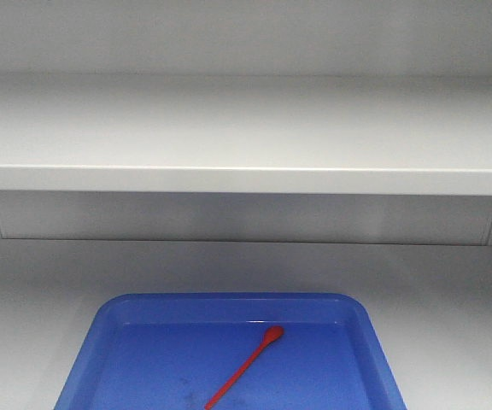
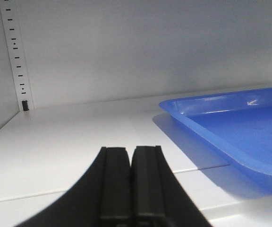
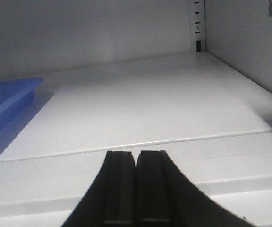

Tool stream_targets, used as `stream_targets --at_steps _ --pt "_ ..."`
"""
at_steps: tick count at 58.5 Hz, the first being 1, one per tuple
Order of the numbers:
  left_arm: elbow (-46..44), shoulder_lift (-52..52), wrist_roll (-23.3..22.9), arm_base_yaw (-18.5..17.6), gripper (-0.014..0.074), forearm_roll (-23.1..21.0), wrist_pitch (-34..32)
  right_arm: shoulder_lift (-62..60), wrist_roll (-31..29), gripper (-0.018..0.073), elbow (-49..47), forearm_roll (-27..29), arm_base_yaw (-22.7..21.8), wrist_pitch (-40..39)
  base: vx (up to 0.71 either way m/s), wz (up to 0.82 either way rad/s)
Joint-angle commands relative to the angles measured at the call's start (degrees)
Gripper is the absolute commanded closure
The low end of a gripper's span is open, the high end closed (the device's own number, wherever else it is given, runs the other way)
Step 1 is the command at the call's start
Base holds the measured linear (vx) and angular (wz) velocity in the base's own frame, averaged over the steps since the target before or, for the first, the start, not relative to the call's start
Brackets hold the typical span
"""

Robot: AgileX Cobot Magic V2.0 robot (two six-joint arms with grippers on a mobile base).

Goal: Sort red and green spoons into left cabinet

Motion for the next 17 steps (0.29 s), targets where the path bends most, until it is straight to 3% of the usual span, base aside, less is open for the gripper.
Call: stream_targets --at_steps 1,17 --pt "-0.42 -0.61 -0.11 0.14 0.0596 -0.54 -4.25 -0.81 -0.34 0.0564 0.60 -0.40 -0.39 -4.65 0.00 0.00" --pt "-0.42 -0.61 -0.11 0.14 0.0596 -0.54 -4.25 -0.81 -0.34 0.0564 0.60 -0.40 -0.39 -4.65 0.00 0.00"
